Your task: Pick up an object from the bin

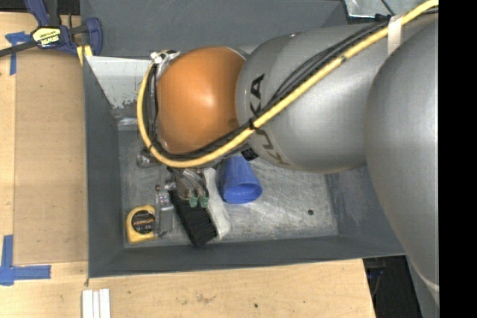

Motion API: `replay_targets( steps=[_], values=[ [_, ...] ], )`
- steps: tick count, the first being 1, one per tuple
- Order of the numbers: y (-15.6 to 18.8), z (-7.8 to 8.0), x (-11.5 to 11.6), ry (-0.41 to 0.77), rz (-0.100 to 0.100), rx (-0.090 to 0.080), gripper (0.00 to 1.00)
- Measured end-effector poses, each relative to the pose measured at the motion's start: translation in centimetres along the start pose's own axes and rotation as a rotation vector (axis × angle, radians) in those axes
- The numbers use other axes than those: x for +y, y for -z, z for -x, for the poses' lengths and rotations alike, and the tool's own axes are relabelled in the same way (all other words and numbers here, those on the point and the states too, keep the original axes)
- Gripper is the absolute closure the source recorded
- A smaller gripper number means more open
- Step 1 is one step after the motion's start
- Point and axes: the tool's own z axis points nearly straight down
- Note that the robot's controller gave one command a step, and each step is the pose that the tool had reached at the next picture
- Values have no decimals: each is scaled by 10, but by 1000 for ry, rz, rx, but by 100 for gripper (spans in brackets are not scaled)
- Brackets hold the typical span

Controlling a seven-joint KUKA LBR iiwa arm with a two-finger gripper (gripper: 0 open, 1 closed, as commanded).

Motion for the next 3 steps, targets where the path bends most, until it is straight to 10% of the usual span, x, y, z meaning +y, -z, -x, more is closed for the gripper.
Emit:
replay_targets(
  steps=[1, 2, 3],
  values=[
    [-22, -12, 4, 10, -1, 5, 0],
    [-28, -9, 9, 316, 1, 1, 0],
    [-111, -3, 5, 118, 1, -10, 0]
  ],
)
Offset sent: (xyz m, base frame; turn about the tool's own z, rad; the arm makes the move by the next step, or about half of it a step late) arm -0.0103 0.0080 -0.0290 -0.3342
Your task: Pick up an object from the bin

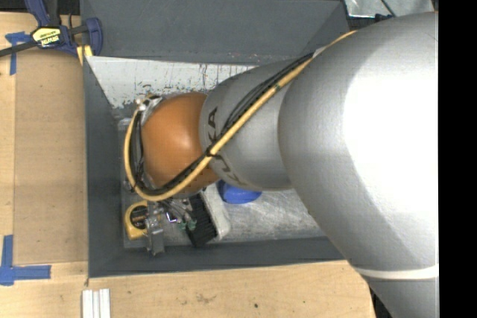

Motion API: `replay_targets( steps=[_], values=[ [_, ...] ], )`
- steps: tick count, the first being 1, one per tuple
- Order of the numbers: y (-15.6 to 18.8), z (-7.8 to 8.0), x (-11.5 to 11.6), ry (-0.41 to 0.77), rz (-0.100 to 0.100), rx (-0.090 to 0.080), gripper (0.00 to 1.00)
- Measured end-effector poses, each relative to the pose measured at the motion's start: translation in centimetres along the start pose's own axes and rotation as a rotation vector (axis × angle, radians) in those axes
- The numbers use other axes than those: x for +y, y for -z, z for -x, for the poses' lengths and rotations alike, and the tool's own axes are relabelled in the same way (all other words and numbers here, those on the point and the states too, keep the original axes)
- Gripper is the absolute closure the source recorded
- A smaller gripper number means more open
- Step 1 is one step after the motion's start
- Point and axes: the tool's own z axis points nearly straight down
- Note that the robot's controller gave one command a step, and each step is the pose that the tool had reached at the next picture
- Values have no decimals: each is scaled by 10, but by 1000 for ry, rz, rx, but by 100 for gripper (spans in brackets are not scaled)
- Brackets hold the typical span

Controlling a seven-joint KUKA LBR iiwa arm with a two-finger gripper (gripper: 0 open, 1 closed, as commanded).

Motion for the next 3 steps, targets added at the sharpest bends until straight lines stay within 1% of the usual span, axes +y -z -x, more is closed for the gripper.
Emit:
replay_targets(
  steps=[1, 3],
  values=[
    [4, 13, -2, 683, 1, 1, 100],
    [4, 13, -2, 687, 2, 3, 100]
  ],
)
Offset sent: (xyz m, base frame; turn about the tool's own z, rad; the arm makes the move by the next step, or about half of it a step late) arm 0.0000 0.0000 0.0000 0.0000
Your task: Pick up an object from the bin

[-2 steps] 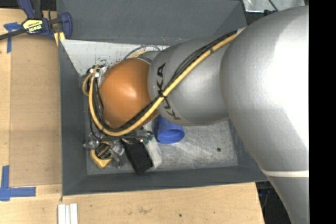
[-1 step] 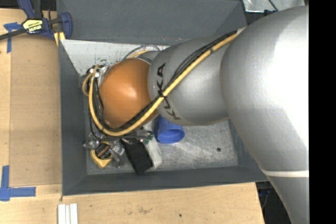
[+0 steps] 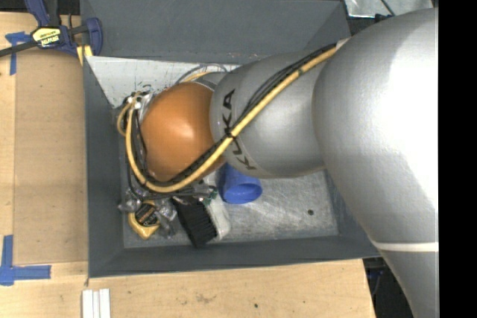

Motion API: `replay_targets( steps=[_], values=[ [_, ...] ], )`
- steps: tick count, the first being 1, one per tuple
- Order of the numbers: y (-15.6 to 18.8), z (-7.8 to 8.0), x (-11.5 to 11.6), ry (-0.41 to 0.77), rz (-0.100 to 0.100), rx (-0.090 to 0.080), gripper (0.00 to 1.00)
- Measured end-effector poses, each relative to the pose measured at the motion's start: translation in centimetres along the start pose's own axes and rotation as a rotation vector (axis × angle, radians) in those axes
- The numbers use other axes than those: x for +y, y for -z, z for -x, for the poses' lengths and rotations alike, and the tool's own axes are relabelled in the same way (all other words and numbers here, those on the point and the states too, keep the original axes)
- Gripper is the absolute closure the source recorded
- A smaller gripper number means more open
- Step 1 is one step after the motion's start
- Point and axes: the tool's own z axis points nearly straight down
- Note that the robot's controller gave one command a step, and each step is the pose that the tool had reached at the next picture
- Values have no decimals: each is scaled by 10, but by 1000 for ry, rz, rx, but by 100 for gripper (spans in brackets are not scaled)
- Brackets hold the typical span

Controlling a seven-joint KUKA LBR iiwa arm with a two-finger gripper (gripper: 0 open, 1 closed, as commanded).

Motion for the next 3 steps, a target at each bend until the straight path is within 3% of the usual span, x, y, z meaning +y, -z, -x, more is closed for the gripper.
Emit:
replay_targets(
  steps=[2, 3],
  values=[
    [7, -1, 1, 1, 6, 8, 100],
    [27, -3, 2, 1, 9, 16, 100]
  ],
)
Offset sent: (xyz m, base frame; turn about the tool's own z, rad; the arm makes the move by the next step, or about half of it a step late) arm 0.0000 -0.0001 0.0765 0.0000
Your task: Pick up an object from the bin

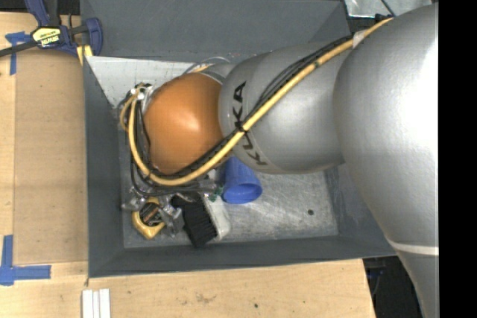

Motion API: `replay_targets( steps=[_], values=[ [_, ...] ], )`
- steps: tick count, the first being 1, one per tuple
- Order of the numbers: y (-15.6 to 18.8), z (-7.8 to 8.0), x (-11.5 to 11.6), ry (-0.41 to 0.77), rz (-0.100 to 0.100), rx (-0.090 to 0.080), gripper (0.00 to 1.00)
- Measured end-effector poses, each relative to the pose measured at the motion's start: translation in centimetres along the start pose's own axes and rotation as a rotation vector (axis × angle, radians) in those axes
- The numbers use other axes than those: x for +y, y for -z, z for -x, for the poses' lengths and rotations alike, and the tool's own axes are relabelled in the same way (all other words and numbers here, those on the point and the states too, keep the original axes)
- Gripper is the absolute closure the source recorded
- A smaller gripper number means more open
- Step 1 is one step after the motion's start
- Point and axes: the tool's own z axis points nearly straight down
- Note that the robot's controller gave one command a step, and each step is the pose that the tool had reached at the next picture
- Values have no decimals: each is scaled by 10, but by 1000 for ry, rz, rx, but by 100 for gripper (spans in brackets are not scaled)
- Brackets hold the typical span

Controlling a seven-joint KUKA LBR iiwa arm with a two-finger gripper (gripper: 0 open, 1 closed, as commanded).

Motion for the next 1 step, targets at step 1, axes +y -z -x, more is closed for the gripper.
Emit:
replay_targets(
  steps=[1],
  values=[
    [19, 1, -1, 0, -3, -5, 100]
  ],
)
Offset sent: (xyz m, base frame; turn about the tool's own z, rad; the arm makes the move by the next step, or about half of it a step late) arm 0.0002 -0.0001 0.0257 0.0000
